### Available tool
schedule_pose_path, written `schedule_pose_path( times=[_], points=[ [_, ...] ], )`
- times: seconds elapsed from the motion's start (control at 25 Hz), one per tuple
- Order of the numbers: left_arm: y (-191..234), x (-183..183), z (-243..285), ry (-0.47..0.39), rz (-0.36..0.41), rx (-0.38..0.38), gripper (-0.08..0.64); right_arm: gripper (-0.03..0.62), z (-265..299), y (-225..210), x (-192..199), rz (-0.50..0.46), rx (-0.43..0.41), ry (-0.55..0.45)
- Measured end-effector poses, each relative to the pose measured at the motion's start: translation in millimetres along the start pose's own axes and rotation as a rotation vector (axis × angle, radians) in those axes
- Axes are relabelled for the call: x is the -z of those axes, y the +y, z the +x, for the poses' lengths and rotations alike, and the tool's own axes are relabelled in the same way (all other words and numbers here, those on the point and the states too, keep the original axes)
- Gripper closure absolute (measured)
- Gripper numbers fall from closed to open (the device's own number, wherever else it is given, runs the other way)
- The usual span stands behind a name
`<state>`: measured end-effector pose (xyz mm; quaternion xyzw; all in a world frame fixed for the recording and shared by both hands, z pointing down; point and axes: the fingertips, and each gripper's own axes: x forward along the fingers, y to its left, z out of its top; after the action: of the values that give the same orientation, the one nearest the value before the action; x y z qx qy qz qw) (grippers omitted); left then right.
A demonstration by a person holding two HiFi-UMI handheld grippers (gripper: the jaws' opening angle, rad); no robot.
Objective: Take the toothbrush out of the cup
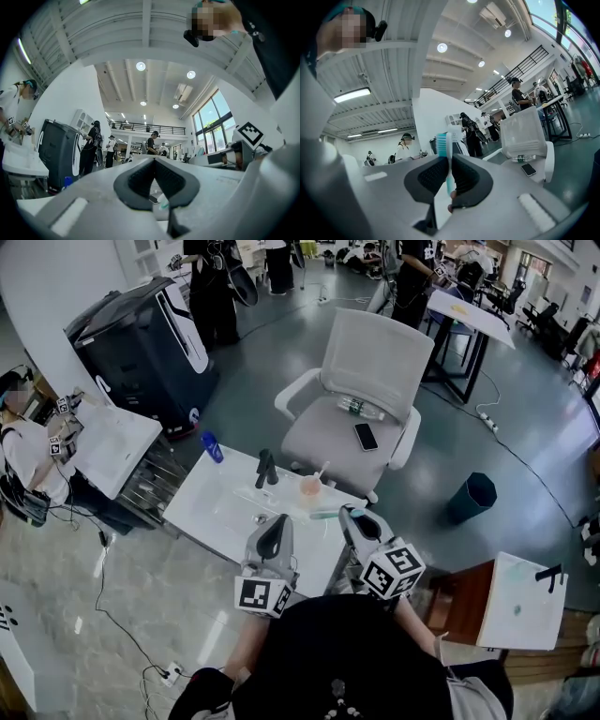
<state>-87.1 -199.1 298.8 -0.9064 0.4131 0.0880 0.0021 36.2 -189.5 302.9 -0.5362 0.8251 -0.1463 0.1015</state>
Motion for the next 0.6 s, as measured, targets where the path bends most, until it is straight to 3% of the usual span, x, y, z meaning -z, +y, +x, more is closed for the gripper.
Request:
schedule_pose_path(
  times=[0.28, 0.6],
  points=[
    [-6.1, 3.7, 2.0, 0.005, 0.007, 0.022, 0.558, 0.569, 1.7, -4.1, -3.1, 0.012, 0.006, -0.007],
    [2.5, 5.3, -4.8, 0.006, 0.003, -0.005, 0.558, 0.569, 8.1, 1.5, 0.1, 0.011, -0.014, 0.0]
  ],
)
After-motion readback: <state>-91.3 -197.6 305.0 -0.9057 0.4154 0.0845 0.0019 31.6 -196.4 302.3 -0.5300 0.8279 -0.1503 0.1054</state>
